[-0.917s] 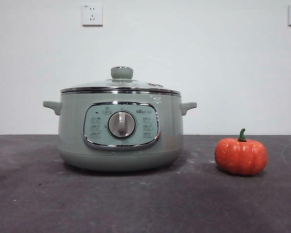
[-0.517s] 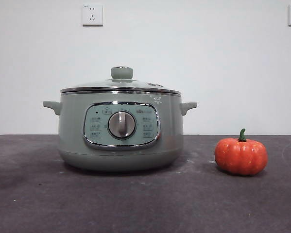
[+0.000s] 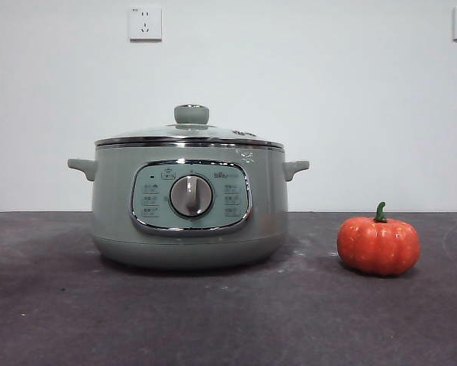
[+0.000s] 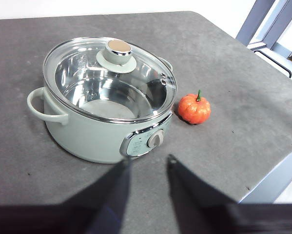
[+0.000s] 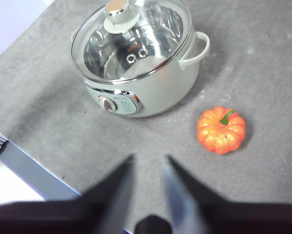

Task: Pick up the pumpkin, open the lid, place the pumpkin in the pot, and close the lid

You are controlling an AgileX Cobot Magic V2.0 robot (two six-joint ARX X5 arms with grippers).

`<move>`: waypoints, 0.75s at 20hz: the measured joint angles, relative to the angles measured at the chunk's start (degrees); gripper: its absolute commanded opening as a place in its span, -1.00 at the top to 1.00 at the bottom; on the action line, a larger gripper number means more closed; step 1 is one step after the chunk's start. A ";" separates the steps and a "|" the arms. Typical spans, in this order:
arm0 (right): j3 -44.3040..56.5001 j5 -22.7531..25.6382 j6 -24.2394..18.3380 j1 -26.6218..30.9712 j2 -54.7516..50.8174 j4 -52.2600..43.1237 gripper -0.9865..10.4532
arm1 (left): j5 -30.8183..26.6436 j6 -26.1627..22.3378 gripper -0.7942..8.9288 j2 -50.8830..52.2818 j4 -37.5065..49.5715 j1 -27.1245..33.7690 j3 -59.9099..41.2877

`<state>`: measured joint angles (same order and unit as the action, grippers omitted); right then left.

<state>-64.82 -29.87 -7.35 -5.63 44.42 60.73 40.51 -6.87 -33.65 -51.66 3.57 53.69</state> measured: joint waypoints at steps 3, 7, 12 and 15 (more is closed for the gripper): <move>0.00 -0.02 0.07 -0.04 0.04 0.00 -0.44 | -0.02 0.00 -0.84 0.00 0.00 0.00 0.00; 0.00 0.00 0.09 -0.83 0.63 0.02 -0.44 | -0.02 0.00 -0.84 0.00 0.00 0.00 0.00; 0.00 3.91 0.31 -3.63 5.20 -0.70 -0.44 | -0.04 -0.17 -0.84 0.00 -0.02 0.00 0.00; -0.02 9.51 0.35 -6.62 11.93 -2.97 -0.44 | -0.04 -0.17 -0.84 0.00 -0.02 0.00 0.00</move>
<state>-64.84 -20.36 -7.01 -12.25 56.36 57.76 40.47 -7.05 -33.65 -51.68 3.57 53.69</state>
